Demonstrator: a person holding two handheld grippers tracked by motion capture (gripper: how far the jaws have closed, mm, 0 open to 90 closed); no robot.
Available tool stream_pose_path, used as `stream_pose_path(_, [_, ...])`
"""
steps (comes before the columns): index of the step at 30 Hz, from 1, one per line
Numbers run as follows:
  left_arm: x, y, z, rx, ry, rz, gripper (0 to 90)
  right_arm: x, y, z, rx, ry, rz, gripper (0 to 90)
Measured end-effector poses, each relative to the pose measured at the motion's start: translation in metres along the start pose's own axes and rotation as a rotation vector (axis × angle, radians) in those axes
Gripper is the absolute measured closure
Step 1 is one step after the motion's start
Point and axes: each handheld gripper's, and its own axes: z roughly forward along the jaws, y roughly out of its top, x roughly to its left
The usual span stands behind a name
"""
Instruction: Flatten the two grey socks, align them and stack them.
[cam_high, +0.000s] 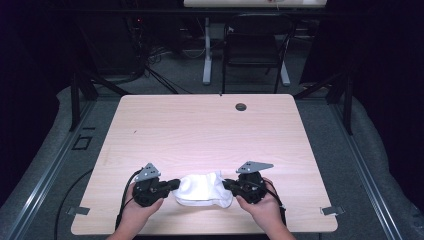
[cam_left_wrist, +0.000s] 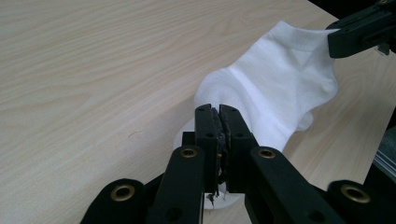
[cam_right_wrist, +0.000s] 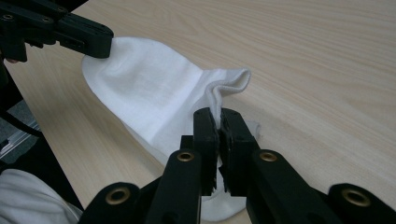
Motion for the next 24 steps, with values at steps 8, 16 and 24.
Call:
stream_pose_path(8, [-0.001,-0.005,0.003,0.004,-0.013,-0.01,87.2,-0.001,-0.007,0.003,0.003,-0.006,0.01,86.0])
stream_pose_path(16, [-0.002,-0.011,0.008,0.025,-0.014,-0.003,87.2,-0.002,-0.011,0.007,0.017,-0.013,0.004,86.0])
stream_pose_path(24, [0.0,-0.013,0.011,0.03,-0.013,-0.011,87.2,-0.005,-0.015,0.009,0.023,-0.014,0.014,86.0])
